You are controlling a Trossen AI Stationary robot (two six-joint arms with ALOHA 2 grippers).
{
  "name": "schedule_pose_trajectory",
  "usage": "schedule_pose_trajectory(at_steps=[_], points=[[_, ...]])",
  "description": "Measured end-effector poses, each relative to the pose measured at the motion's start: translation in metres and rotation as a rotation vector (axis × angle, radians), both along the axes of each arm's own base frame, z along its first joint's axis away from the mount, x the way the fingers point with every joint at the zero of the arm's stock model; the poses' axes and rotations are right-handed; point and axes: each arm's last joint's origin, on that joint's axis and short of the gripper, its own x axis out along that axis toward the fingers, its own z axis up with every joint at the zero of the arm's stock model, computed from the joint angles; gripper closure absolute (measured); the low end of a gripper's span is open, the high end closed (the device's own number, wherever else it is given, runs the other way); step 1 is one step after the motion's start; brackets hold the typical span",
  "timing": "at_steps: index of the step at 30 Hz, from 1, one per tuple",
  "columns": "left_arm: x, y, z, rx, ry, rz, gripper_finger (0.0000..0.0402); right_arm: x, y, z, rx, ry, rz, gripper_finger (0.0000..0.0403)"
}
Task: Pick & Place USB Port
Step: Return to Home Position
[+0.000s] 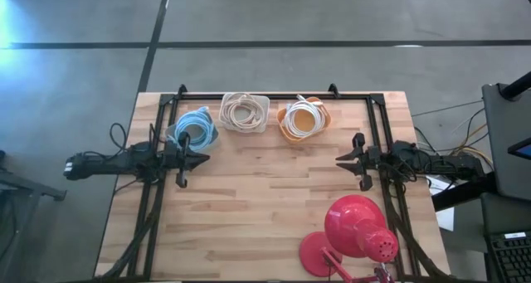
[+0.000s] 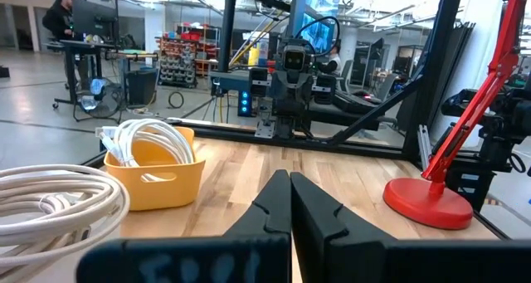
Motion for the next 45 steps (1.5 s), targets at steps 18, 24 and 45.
schedule_pose_trajectory(at_steps=[18, 24, 45], points=[[0.0, 0.0, 0.0, 0.0, 0.0, 0.0, 0.0401, 0.0, 0.0, 0.0, -0.001, 0.0, 0.0, 0.0321], [0.0, 0.0, 0.0, 0.0, 0.0, 0.0, 0.0401, 0.0, 0.0, 0.0, -0.002, 0.0, 0.0, 0.0332], [0.0, 0.0, 0.0, 0.0, 0.0, 0.0, 0.0401, 0.0, 0.0, 0.0, -0.002, 0.0, 0.0, 0.0312]])
